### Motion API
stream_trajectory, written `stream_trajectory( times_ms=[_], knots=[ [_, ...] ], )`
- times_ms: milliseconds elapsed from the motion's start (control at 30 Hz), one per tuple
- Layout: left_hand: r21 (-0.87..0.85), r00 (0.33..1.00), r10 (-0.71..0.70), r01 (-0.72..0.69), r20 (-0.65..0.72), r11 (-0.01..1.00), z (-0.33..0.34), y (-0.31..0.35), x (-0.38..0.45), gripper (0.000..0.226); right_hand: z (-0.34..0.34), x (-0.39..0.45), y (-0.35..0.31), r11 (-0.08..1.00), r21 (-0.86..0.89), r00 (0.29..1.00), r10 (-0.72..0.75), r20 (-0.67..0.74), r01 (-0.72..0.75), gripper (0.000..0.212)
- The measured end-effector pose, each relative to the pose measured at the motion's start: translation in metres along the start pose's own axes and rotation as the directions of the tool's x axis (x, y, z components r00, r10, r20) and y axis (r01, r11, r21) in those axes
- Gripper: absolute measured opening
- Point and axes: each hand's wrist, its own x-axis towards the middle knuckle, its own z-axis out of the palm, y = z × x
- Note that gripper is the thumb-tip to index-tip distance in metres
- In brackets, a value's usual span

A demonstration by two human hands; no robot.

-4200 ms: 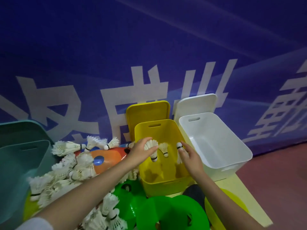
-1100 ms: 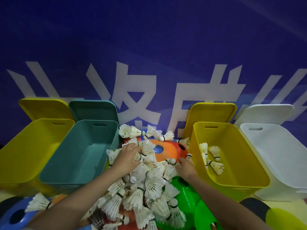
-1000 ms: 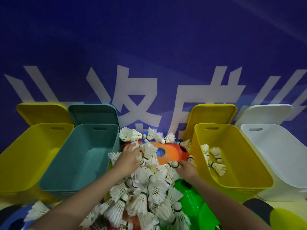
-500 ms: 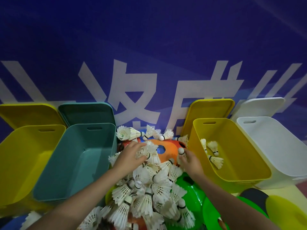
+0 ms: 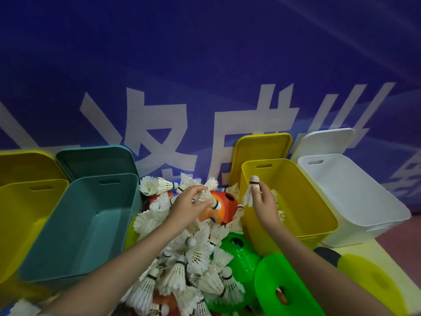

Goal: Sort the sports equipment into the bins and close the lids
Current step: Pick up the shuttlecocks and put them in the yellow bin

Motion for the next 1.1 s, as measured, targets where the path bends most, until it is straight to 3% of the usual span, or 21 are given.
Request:
stream_trajectory(
  times_ms=[233, 433, 533, 667, 833, 967, 1100],
  knots=[
    [-0.082, 0.995, -0.103, 0.102, -0.006, 0.991, 0.052, 0.023, -0.007, 0.039, -0.050, 0.018, 0.015, 0.999, 0.036, 0.999, 0.016, 0.031, -0.017, 0.022],
    [-0.130, 0.997, 0.016, -0.006, 0.079, 0.991, 0.104, 0.069, 0.015, 0.041, -0.098, 0.048, 0.064, 0.955, -0.057, 0.954, 0.294, 0.054, -0.291, 0.057],
    [-0.060, 0.987, 0.027, -0.017, 0.159, 0.998, 0.134, 0.085, 0.034, 0.042, -0.125, 0.056, 0.085, 0.938, -0.118, 0.937, 0.336, 0.098, -0.325, 0.051],
    [0.180, 0.939, -0.064, 0.002, 0.337, 0.984, 0.178, 0.085, 0.056, 0.055, -0.151, 0.060, 0.102, 0.942, -0.223, 0.932, 0.298, 0.205, -0.252, 0.052],
    [0.417, 0.870, -0.212, 0.008, 0.445, 0.909, 0.227, 0.074, 0.081, 0.059, -0.166, 0.056, 0.115, 0.929, -0.366, 0.895, 0.115, 0.430, 0.057, 0.047],
    [0.448, 0.836, -0.317, 0.097, 0.448, 0.889, 0.259, 0.069, 0.099, 0.052, -0.167, 0.050, 0.123, 0.889, -0.429, 0.927, 0.014, 0.376, 0.160, 0.048],
    [0.546, 0.768, -0.435, 0.134, 0.470, 0.827, 0.280, 0.048, 0.109, 0.055, -0.168, 0.045, 0.125, 0.899, -0.418, 0.967, -0.028, 0.252, 0.135, 0.049]
  ],
)
